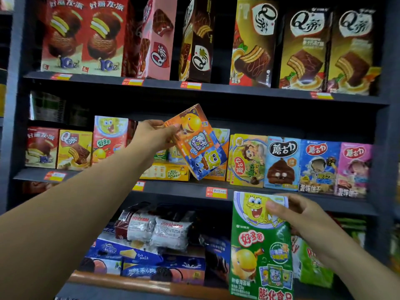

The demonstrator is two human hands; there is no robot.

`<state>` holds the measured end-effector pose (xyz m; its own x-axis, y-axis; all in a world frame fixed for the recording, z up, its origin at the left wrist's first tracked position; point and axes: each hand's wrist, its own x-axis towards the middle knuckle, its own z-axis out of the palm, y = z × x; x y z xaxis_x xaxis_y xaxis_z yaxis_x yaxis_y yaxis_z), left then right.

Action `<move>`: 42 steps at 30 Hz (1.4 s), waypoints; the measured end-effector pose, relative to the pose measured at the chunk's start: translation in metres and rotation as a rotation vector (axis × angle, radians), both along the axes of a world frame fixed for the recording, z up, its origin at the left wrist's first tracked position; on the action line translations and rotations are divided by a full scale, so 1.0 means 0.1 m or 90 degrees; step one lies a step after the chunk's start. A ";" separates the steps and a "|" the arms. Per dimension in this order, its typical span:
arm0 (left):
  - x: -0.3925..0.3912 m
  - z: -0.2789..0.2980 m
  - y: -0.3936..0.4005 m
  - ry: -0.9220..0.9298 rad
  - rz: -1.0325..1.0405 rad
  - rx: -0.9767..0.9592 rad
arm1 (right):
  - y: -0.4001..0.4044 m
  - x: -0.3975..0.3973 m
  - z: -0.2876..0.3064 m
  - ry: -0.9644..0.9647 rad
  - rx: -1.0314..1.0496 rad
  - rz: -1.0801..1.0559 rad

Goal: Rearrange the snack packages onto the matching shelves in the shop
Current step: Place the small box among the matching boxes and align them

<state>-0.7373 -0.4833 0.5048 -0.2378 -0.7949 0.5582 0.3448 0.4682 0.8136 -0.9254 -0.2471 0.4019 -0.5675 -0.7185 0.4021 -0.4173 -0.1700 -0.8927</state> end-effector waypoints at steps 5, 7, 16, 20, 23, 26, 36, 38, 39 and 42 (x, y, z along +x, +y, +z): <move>-0.26 0.01 0.05 -0.047 0.026 -0.050 | 0.12 -0.13 -0.09 -0.031 -0.021 0.003; -0.37 0.00 0.06 -0.072 0.047 -0.073 | 0.14 -0.16 -0.12 -0.046 -0.025 0.010; -0.65 0.05 0.13 -0.276 0.061 -0.134 | 0.10 -0.19 -0.11 -0.079 -0.018 0.014; -0.68 -0.03 0.13 -0.297 0.070 -0.166 | 0.08 -0.18 -0.13 -0.078 -0.004 0.024; -0.60 -0.08 0.15 -0.304 0.098 -0.197 | 0.06 -0.17 -0.13 -0.081 -0.001 0.031; -0.36 -0.18 0.10 -0.331 0.189 -0.277 | 0.02 -0.17 -0.13 -0.073 0.004 0.038; 0.61 -0.76 -0.37 -0.662 0.334 -0.471 | -0.37 0.17 -0.05 -0.026 -0.009 0.129; 0.63 -0.77 -0.39 -0.640 0.365 -0.522 | -0.43 0.25 -0.03 -0.024 -0.009 0.146; 0.64 -0.76 -0.40 -0.635 0.385 -0.543 | -0.46 0.27 -0.03 -0.019 -0.009 0.154; 0.68 -0.73 -0.41 -0.652 0.423 -0.587 | -0.52 0.30 -0.06 -0.010 -0.007 0.180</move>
<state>-0.6698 -0.5244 0.4316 -0.5686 -0.3889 0.7249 -0.6357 0.7670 -0.0871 -0.8958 -0.2987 0.3955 -0.3509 -0.8448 0.4040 -0.3380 -0.2881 -0.8960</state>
